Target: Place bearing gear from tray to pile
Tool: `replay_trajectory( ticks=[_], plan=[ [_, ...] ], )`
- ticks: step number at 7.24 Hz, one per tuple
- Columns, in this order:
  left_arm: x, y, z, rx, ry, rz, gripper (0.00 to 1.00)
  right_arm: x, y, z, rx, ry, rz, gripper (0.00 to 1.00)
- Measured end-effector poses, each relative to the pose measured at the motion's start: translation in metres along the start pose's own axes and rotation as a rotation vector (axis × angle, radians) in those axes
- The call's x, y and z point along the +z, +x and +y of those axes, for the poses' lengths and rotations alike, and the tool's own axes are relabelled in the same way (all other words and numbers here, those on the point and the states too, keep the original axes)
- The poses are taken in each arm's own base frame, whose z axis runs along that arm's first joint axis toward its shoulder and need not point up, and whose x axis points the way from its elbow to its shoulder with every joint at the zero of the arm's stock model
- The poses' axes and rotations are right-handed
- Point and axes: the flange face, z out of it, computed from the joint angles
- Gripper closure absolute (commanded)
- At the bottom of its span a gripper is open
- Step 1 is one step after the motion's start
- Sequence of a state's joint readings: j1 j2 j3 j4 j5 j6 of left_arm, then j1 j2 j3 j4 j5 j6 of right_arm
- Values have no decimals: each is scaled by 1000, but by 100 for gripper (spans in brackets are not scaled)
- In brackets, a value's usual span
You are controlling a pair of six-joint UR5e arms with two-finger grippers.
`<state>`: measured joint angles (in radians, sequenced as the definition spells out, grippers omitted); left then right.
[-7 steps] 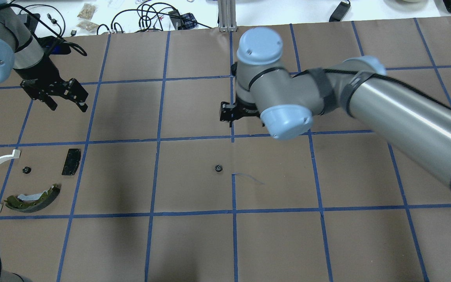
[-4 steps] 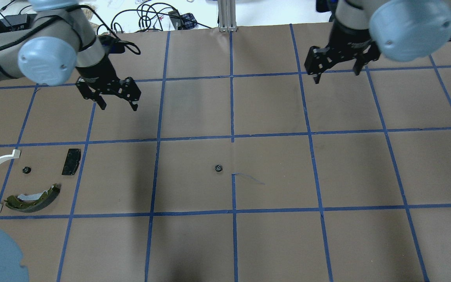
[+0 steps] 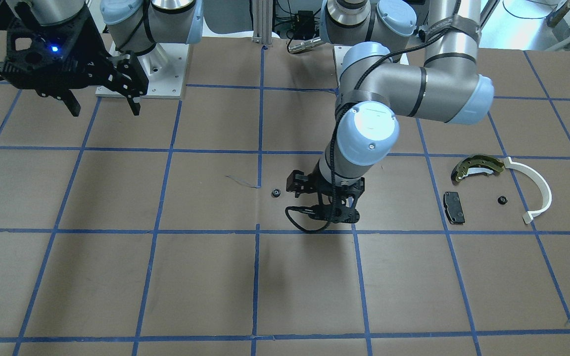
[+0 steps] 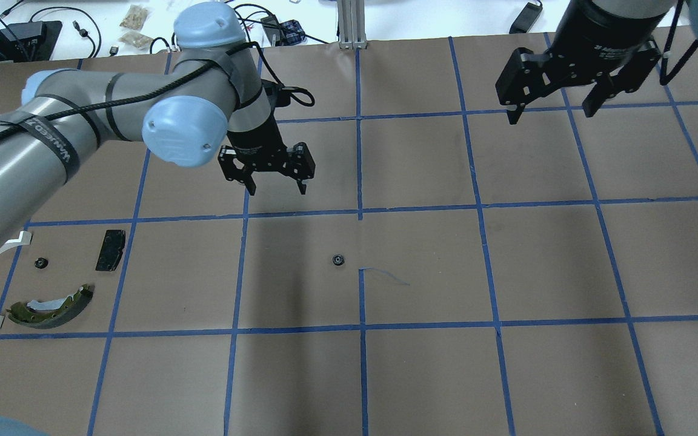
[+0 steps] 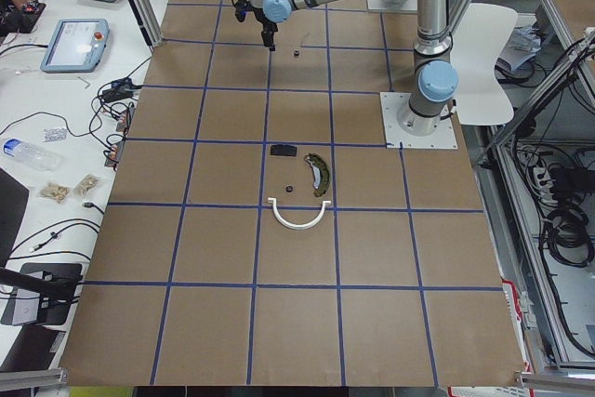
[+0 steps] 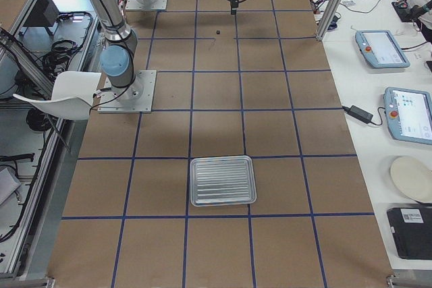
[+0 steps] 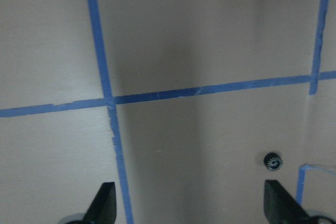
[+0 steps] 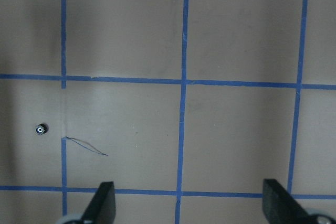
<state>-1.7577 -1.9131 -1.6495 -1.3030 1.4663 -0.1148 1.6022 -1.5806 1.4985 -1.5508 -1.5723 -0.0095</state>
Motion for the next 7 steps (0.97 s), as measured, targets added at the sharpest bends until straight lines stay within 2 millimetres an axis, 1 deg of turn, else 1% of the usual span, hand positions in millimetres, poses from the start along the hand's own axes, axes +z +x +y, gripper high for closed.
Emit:
replay_trajectory(
  ticks=[1, 2, 3, 4, 5, 6, 7],
  plan=[
    [27, 23, 9, -17, 20, 4, 0, 14, -14, -2, 12, -6, 5, 0],
    [56, 39, 18, -29, 46, 9, 0, 29, -18, -2, 19, -22, 11, 0],
    [81, 50, 29, -32, 65, 13, 0, 39, -16, -3, 24, -30, 16, 0],
    [98, 56, 39, -28, 68, 12, 9, 43, -13, -3, 28, -34, 17, 0],
    [108, 59, 45, -21, 63, 8, 10, 47, -12, -3, 28, -39, 14, 0],
    [114, 60, 48, -19, 56, 6, 21, 50, -12, -2, 26, -46, 8, 0],
    [119, 59, 50, -20, 48, 4, 25, 51, -11, 0, 28, -48, 7, 0]
  ],
)
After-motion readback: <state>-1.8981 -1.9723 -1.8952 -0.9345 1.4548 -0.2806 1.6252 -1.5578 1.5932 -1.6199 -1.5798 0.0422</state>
